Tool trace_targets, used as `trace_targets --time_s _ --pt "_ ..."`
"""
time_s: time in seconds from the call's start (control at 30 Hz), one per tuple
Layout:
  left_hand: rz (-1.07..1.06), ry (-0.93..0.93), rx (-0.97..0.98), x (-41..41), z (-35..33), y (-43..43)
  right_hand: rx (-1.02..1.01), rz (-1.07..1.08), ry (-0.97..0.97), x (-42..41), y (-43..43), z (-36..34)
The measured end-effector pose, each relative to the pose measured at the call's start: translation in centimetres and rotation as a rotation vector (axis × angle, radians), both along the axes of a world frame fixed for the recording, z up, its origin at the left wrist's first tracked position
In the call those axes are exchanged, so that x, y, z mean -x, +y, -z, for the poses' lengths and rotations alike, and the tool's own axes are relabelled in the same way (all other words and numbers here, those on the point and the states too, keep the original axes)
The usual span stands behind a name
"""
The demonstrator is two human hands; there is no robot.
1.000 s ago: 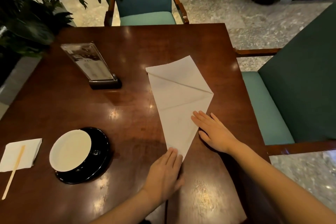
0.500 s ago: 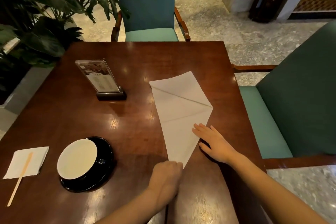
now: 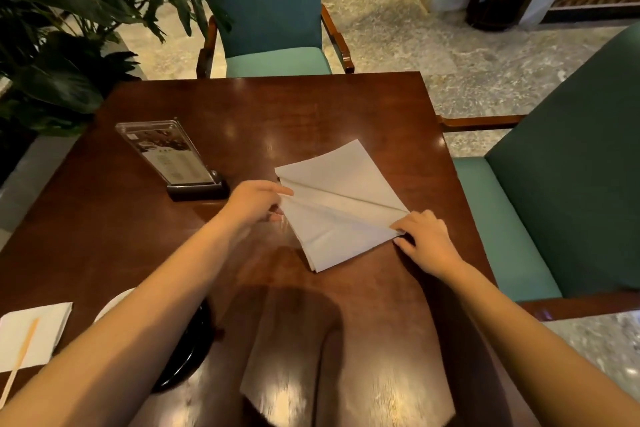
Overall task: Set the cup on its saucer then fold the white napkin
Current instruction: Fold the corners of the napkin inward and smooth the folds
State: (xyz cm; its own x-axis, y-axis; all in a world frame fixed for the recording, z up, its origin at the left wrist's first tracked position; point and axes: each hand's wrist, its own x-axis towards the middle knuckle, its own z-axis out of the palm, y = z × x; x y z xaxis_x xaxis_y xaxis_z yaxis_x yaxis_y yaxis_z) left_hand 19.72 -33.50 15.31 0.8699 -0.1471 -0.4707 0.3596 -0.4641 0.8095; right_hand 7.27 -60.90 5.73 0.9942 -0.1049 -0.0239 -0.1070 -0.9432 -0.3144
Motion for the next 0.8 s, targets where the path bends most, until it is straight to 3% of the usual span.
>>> trace_targets --time_s 0.13,0.27,0.43,0.6,0.8 --pt "-0.165 -0.013 0.079 -3.2 1.5 -0.2 -0.026 0.113 0.028 -1.8 -1.3 0.0" --pt "-0.224 -0.042 0.002 -6.2 4.1 -0.5 -0.142 0.206 0.044 -2.7 -2.0 0.2" --pt "-0.120 -0.136 -0.149 -8.9 7.5 -0.9 -0.286 0.299 0.037 -3.3 -2.1 0.6" --pt "0.025 -0.297 -0.296 -10.1 9.2 -1.4 -0.294 0.387 0.026 -3.8 -2.1 1.1" --pt "0.100 -0.369 -0.334 -10.9 10.4 -1.2 -0.353 0.500 0.036 -4.5 -1.7 0.9"
